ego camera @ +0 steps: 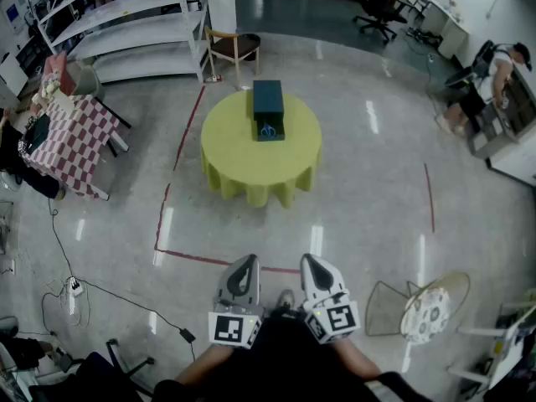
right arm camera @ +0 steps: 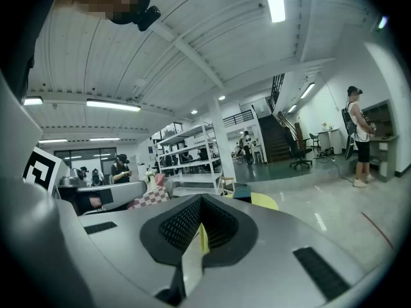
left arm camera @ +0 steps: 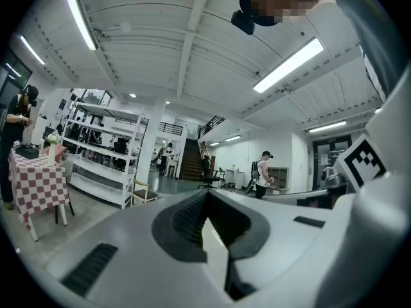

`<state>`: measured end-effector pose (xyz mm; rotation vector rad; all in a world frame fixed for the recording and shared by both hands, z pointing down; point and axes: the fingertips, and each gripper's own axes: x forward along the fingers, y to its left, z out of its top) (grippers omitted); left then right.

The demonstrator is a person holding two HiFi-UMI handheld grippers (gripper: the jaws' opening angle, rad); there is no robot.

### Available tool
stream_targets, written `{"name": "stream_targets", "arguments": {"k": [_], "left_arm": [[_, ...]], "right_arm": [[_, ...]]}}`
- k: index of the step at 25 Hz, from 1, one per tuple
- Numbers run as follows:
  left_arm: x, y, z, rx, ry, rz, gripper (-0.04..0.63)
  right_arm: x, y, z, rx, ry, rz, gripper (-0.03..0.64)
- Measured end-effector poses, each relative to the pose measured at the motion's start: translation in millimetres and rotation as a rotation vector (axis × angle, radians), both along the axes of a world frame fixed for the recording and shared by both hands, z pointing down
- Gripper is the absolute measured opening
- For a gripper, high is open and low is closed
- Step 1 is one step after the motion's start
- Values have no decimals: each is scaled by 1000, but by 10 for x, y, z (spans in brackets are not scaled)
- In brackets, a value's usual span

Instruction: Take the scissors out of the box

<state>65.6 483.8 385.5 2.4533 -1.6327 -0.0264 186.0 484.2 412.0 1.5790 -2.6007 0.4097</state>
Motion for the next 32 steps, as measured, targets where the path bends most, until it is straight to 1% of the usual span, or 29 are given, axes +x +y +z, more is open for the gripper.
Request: {"name": "stream_targets", "arguments": {"k": [9,13,18,25,28,32], "left_arm": [[-123,-57,-21,7,12,7,0],[-192,-63,-12,9,15,13,0],[-413,-72,-5,0,30,20,0],[-750,-124,84,-9,36,38,0],[-826,-169,146,3,34,52,-1],[-862,-265,122,7,50,58,0]], "right_arm": [[-132,-44,10,-6,8,2,-3],[-185,-50,11,-12,-25,17,-2],[-401,-74,10,-18,-25,25,-2],[-719,-126,27,-3,-23,42,-3],[-854,-163,75,-3,-29,43,-2],[-917,-266,83,-5,-21,47,-2]]}}
